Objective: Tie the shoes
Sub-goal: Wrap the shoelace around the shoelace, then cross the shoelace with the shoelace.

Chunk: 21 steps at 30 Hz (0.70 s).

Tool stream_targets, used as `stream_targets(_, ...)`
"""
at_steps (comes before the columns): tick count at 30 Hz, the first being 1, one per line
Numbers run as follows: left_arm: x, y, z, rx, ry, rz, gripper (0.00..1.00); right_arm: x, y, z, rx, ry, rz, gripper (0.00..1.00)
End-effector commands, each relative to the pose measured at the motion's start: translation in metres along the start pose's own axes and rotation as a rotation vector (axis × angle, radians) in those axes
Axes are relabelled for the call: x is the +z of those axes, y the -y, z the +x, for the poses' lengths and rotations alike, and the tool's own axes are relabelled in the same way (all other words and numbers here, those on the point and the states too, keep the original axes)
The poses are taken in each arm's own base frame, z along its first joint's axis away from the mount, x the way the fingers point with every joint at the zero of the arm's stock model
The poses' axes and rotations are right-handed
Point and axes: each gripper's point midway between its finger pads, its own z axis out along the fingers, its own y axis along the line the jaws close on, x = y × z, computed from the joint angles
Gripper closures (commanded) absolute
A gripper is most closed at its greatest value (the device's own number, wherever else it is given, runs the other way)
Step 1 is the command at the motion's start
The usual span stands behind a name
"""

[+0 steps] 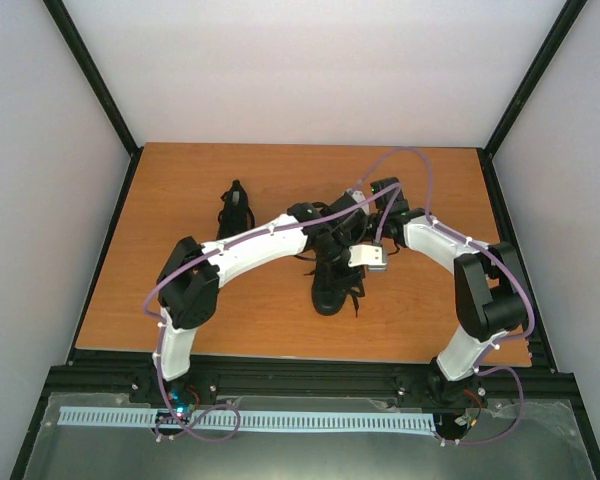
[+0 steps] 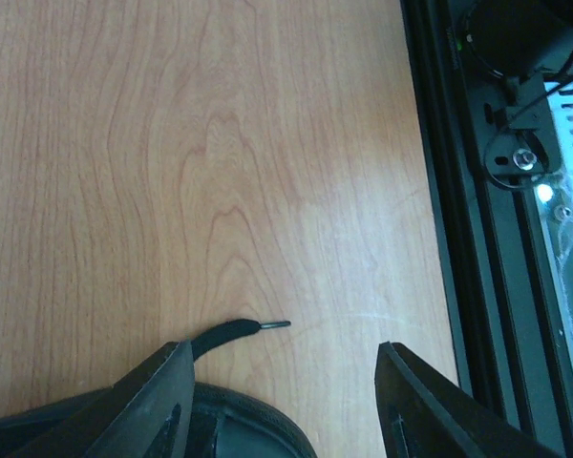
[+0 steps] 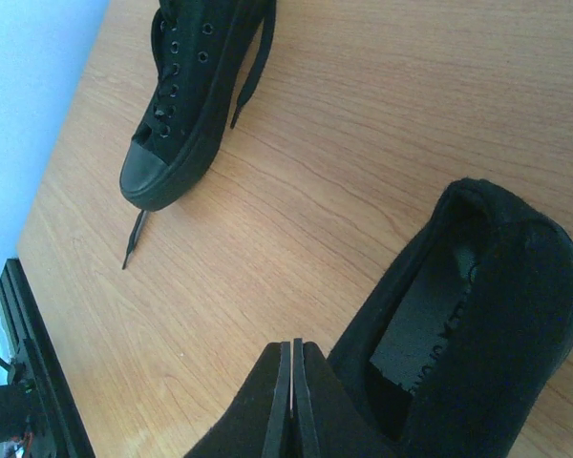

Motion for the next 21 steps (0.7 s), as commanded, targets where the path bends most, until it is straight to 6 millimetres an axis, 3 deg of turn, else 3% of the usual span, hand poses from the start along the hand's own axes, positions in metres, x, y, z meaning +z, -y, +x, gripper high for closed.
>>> stream_targets(1, -0.042, 0.022, -0.016, 0.125, 0.024, -0.028, 0.45, 0.006, 0.000, 0.001, -0.015, -0.015, -0.007, 0.97)
stream_targets(6, -0.096, 0.012, 0.016, 0.082, -0.022, -0.143, 0.41, 0.004, 0.000, 0.002, -0.025, -0.016, -0.002, 0.97)
stream_targets(10, -0.166, -0.007, 0.076, -0.002, -0.134, -0.348, 0.35, 0.003, -0.004, 0.001, -0.029, -0.014, -0.012, 0.97)
stream_targets(13, -0.214, -0.005, 0.114, 0.054, -0.214, -0.524, 0.29, 0.002, -0.006, 0.000, -0.041, -0.005, -0.013, 0.97)
stream_targets(14, -0.226, -0.003, 0.116, 0.072, -0.190, -0.583, 0.21, 0.001, -0.006, 0.000, -0.044, 0.000, -0.013, 0.97)
stream_targets(15, -0.234, -0.004, 0.115, 0.064, -0.141, -0.647, 0.02, 0.000, -0.006, -0.001, -0.048, 0.007, -0.013, 0.97)
stream_targets(16, -0.241, -0.003, 0.111, 0.037, -0.064, -0.711, 0.01, 0.000, -0.007, 0.000, -0.048, 0.014, -0.018, 0.97)
stream_targets(18, -0.237, 0.002, 0.109, -0.053, 0.095, -0.760, 0.00, 0.001, -0.009, 0.002, -0.046, 0.017, -0.038, 0.97)
stream_targets(21, -0.195, 0.019, 0.103, -0.038, 0.252, -0.583, 0.00, 0.001, -0.010, 0.006, -0.048, 0.023, -0.048, 0.97)
